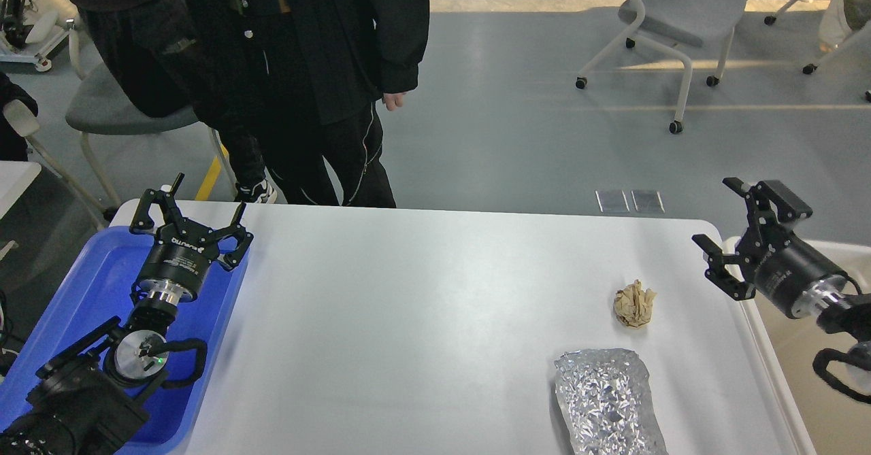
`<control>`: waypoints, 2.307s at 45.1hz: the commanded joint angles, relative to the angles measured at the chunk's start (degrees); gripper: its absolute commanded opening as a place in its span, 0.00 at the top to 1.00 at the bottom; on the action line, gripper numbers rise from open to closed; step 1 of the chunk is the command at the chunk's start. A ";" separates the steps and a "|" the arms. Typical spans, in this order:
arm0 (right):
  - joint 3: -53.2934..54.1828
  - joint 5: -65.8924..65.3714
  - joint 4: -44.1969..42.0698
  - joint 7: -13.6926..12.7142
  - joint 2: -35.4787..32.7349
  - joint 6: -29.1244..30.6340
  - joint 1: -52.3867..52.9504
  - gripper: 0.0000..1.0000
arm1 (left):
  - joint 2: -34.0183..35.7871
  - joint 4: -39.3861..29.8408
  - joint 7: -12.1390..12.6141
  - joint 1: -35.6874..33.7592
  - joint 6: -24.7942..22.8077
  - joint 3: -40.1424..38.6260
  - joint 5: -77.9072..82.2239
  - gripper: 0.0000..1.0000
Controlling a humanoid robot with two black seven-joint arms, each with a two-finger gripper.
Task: Tidy desktop
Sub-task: 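Lower the right gripper and reach toward the silver foil wrapper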
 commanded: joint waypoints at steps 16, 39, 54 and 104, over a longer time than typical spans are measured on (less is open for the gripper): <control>-15.79 -24.35 9.41 -1.36 -12.97 0.59 6.25 0.00 | 0.00 -0.01 0.00 0.00 -0.04 0.05 0.04 0.00; -37.23 -53.70 11.17 -1.27 -16.49 -0.73 11.26 0.00 | 0.00 -0.01 0.00 -0.08 -0.04 0.05 0.04 0.00; -42.33 -54.07 11.08 -1.54 -18.33 -1.52 13.90 0.00 | 0.00 0.07 0.00 -0.08 -0.04 0.05 0.04 0.00; -47.70 -57.23 14.86 -22.89 -5.68 4.19 16.80 0.01 | 0.00 -0.01 0.00 0.00 -0.04 0.05 0.04 0.00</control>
